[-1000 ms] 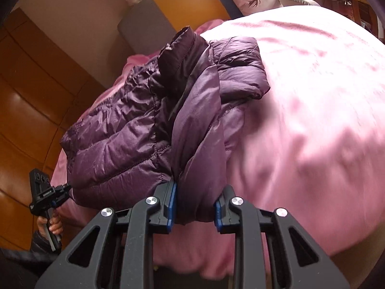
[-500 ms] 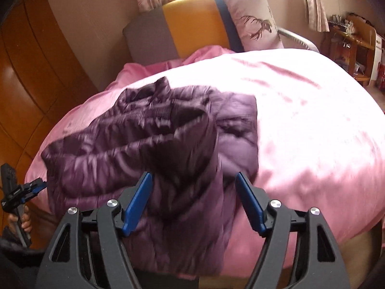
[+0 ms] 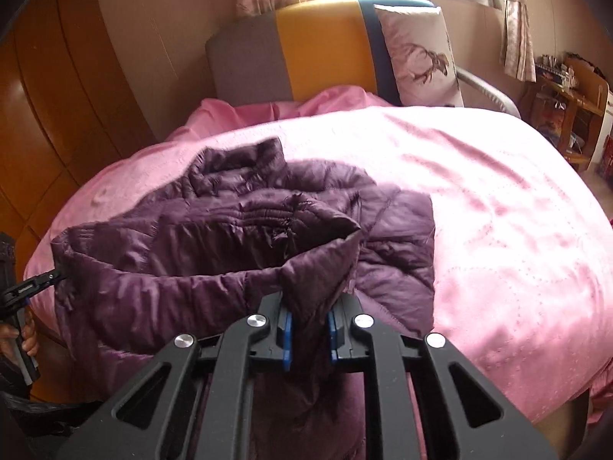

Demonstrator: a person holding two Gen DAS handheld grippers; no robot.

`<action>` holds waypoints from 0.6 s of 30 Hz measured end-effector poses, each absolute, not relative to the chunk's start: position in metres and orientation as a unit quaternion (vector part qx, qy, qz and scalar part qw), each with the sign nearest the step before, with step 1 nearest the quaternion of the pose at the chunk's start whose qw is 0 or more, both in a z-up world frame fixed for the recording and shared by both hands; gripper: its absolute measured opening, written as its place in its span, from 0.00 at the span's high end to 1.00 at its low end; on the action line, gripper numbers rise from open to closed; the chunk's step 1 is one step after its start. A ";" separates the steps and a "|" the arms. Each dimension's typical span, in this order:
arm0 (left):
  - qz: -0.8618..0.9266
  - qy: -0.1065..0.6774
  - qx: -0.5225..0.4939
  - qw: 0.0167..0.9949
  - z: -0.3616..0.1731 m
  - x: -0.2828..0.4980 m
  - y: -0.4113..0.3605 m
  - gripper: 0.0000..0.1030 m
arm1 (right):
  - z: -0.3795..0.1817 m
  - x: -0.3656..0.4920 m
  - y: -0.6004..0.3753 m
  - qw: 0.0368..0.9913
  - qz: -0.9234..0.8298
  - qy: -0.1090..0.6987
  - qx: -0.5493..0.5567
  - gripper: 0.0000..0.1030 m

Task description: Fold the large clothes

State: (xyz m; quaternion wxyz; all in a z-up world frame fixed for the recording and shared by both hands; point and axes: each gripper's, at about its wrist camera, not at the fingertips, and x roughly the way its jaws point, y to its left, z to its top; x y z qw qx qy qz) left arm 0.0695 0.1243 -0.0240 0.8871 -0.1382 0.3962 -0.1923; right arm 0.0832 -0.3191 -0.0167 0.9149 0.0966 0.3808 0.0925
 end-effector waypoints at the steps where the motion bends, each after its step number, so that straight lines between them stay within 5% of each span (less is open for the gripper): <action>1: -0.195 0.388 -0.142 0.890 -0.017 0.068 0.128 0.98 | -0.008 0.079 -0.321 0.918 0.096 0.372 0.101 0.89; 18: -0.126 0.359 -0.146 0.913 0.009 0.204 0.107 0.98 | 0.025 0.195 -0.339 0.932 0.028 0.322 0.163 0.89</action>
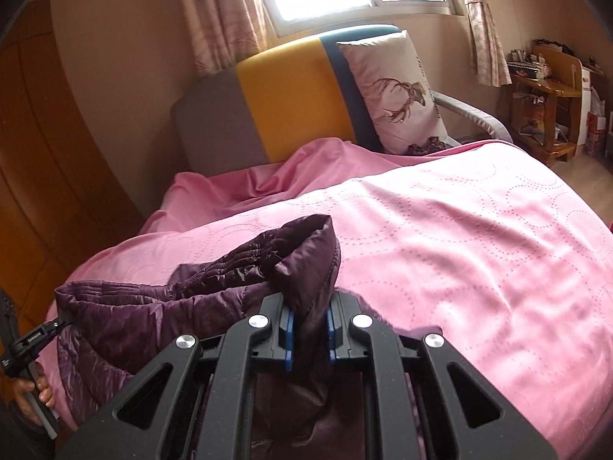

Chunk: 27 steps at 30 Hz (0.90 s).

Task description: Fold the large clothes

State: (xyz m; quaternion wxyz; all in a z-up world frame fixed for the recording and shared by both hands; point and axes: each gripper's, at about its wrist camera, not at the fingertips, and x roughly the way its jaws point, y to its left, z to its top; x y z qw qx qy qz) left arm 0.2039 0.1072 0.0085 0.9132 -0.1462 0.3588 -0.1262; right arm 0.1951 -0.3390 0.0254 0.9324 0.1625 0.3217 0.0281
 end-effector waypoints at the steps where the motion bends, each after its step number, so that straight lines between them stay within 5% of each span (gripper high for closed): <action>1: -0.121 0.363 -0.144 0.913 0.004 0.211 0.104 0.98 | 0.021 0.204 -0.336 0.934 0.015 0.324 0.149 0.89; 13: -0.052 0.443 -0.115 0.888 -0.084 0.258 0.086 0.98 | -0.078 0.271 -0.324 0.908 -0.068 0.405 0.086 0.80; 22: -0.036 0.445 -0.093 0.890 -0.092 0.255 0.081 0.98 | -0.104 0.288 -0.332 0.890 -0.083 0.442 0.081 0.74; 25: -0.025 0.452 -0.103 0.886 -0.077 0.253 0.089 0.86 | -0.092 0.279 -0.339 0.889 -0.094 0.438 0.091 0.55; 27: -0.008 0.439 -0.116 0.891 -0.063 0.244 0.098 0.55 | -0.078 0.267 -0.342 0.896 -0.094 0.422 0.099 0.41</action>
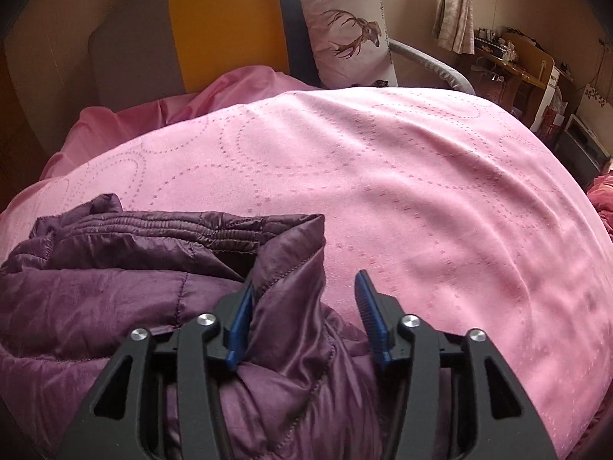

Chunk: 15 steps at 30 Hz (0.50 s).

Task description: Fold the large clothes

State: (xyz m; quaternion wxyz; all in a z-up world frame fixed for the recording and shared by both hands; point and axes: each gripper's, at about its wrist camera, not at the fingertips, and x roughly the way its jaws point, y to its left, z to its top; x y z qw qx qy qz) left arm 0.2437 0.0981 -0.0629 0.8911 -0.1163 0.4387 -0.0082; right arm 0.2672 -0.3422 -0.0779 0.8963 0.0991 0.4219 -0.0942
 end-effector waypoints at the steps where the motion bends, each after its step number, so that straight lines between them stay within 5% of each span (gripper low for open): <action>1: -0.002 0.421 -0.125 0.898 -0.053 0.234 0.102 0.50 | -0.069 0.259 -0.342 0.902 -0.094 0.410 0.098 0.40; 8: -0.071 0.335 -0.112 0.933 0.007 0.174 0.043 0.48 | -0.024 0.200 -0.291 0.936 -0.046 0.341 0.076 0.26; 15: -0.140 0.361 -0.064 0.920 -0.014 0.166 -0.060 0.48 | -0.050 0.188 -0.265 0.935 -0.050 0.349 0.047 0.25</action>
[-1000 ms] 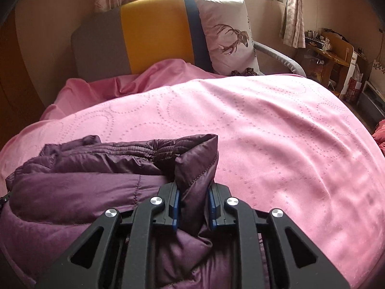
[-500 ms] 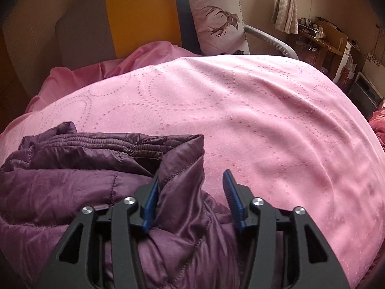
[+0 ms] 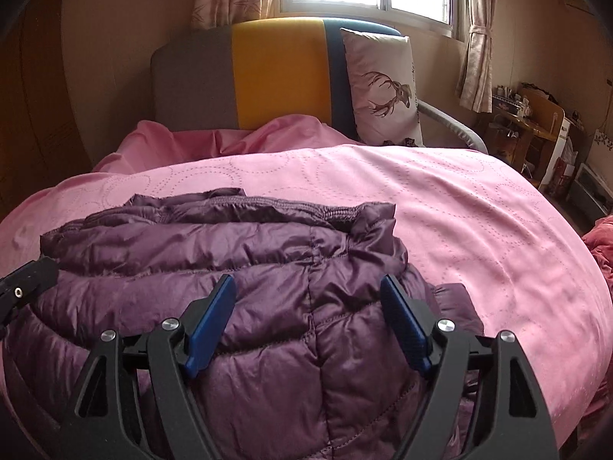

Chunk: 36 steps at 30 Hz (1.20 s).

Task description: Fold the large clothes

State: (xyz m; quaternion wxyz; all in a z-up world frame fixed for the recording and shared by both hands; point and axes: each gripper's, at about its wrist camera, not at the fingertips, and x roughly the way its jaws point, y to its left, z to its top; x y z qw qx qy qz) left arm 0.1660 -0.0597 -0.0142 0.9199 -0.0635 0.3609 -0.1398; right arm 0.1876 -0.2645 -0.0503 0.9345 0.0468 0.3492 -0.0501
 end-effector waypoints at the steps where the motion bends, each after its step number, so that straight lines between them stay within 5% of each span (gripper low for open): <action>1: -0.135 0.374 -0.063 0.915 -0.023 0.171 -0.068 0.48 | -0.054 0.188 -0.265 0.935 -0.051 0.349 0.048 0.25; 14: -0.097 0.383 -0.020 0.919 -0.091 0.180 -0.079 0.48 | -0.092 0.197 -0.274 0.931 -0.037 0.355 0.076 0.21; 28: -0.086 0.342 -0.063 0.933 -0.026 0.134 0.004 0.44 | -0.043 0.163 -0.277 0.937 -0.004 0.339 0.083 0.14; 36: -0.044 0.368 -0.062 0.927 -0.056 0.125 0.040 0.44 | -0.058 0.141 -0.224 0.934 0.034 0.354 0.022 0.14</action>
